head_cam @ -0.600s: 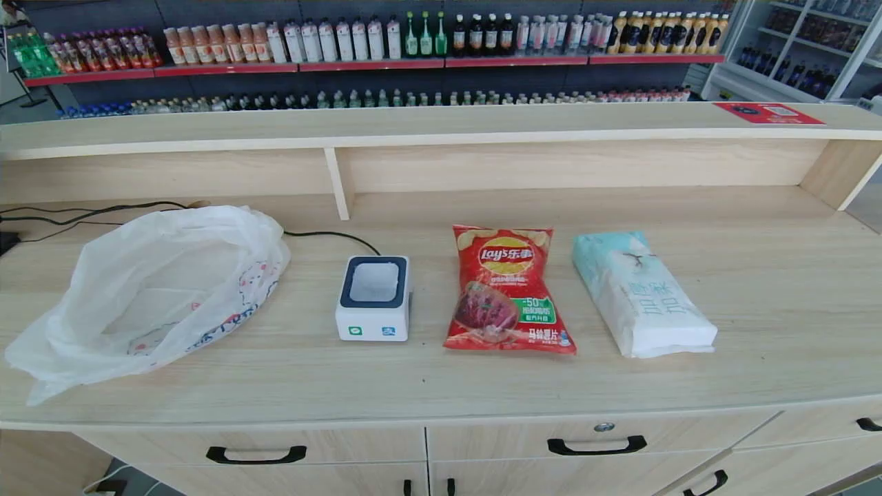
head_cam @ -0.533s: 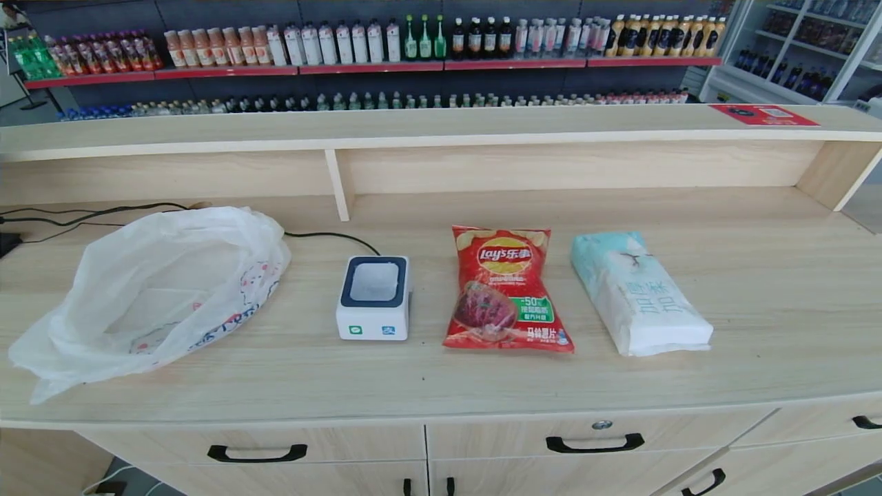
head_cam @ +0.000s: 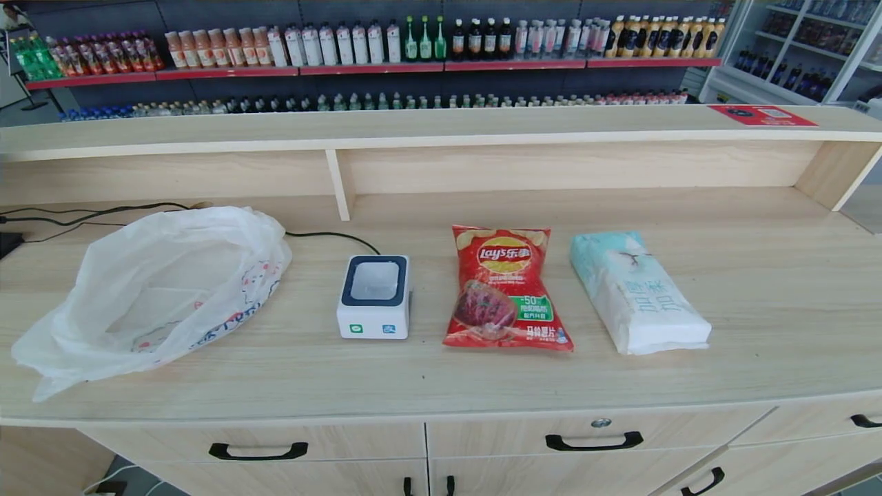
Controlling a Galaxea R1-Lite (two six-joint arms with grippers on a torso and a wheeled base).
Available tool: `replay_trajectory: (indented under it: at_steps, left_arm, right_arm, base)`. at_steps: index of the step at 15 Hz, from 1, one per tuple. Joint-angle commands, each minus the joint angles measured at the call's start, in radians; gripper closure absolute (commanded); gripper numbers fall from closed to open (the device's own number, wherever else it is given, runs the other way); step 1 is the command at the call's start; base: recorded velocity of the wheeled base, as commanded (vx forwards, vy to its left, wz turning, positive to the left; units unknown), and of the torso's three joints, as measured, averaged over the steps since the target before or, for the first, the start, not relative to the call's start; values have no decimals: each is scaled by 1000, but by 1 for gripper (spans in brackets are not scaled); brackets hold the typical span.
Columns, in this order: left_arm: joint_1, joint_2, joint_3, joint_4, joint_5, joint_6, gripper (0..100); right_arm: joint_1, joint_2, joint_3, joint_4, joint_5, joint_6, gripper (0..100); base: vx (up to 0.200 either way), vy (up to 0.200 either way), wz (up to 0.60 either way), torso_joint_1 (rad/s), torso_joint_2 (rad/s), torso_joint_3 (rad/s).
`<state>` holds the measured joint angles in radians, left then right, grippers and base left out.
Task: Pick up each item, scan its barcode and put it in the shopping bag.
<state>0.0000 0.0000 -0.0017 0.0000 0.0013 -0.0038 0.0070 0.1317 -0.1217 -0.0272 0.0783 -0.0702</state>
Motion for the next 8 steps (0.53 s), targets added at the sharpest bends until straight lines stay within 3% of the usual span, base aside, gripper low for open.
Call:
replay_trajectory:
  at_steps: [1,4,6,8]
  left_arm:
    - [0,0,0,0,0,-1,0]
    - [2,0,0,0,0,-1,0]
    - [2,0,0,0,0,-1,0]
    - [0,0,0,0,0,-1,0]
  right_arm:
    - [27,421,-184,-172,11,0,0]
    - [28,726,-187,-542,11,-2,0]
    - [31,839,-216,-632,12,-2,0]
    - [31,899,-256,-635,12,-5,0]
  base:
    - [0,0,0,0,0,0]
    - [0,0,0,0,0,0]
    - [0,0,0,0,0,0]
    - [0,0,0,0,0,0]
